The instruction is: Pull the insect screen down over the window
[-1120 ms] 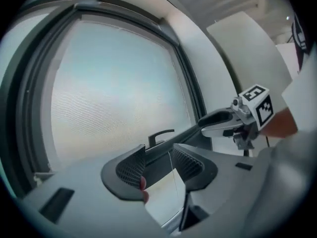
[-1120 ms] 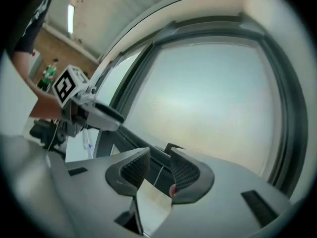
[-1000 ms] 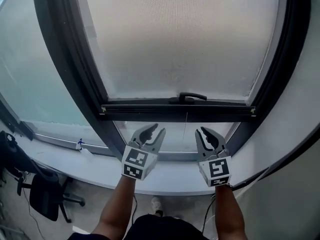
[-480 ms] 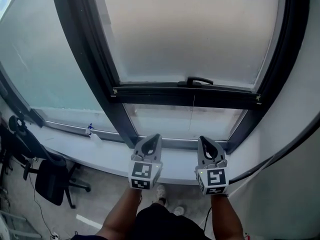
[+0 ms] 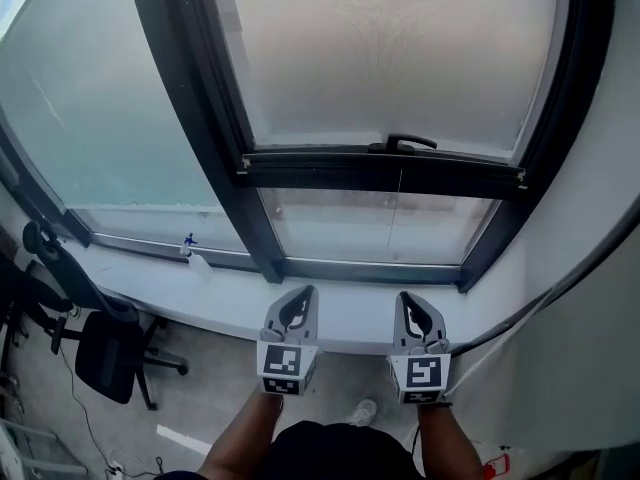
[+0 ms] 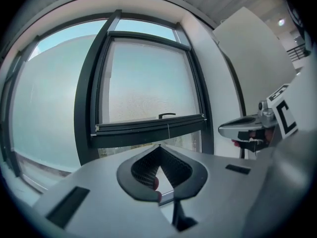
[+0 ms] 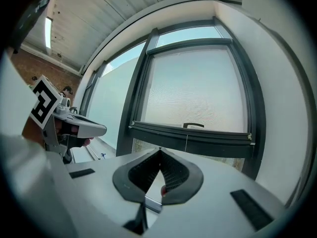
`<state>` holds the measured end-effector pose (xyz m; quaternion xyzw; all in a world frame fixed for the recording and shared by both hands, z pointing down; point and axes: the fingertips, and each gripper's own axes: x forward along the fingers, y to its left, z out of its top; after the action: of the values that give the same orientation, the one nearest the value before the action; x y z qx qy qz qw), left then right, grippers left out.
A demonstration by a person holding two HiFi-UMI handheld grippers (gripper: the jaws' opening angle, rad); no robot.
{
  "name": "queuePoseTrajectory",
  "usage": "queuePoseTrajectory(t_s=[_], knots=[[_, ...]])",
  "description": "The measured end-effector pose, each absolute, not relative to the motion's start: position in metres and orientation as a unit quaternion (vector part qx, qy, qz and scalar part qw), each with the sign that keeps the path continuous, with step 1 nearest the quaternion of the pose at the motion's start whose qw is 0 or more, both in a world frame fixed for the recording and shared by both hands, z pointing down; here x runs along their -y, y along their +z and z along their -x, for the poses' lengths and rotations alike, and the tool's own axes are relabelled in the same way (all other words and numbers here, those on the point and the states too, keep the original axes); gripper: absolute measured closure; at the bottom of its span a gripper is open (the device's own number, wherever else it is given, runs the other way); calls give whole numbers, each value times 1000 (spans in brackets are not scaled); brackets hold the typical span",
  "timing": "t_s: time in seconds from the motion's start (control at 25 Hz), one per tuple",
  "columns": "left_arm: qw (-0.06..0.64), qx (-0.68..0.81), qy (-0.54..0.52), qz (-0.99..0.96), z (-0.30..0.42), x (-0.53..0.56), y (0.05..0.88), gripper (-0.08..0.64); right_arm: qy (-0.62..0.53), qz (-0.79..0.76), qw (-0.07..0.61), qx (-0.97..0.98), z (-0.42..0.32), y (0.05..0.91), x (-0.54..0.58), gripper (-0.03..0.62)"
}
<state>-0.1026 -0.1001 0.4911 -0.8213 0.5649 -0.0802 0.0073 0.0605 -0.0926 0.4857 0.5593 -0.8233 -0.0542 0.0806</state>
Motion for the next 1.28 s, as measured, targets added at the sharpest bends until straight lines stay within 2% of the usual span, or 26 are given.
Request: queuePoseTrajectory(t_s=[0.24, 0.68, 1.12, 1.28], knots=[[5, -534, -86, 841, 114, 53, 509, 557, -46, -568, 64, 819, -32, 502, 41, 589], [-59, -531, -77, 842, 161, -28, 560, 557, -53, -575, 110, 809, 12, 536, -54, 588], [-55, -516, -72, 852, 139, -66, 563, 557, -34, -587, 111, 801, -4, 542, -101, 589], [-54, -521, -86, 848, 124, -84, 565, 557, -40, -587, 92, 803, -20, 533, -110, 588]])
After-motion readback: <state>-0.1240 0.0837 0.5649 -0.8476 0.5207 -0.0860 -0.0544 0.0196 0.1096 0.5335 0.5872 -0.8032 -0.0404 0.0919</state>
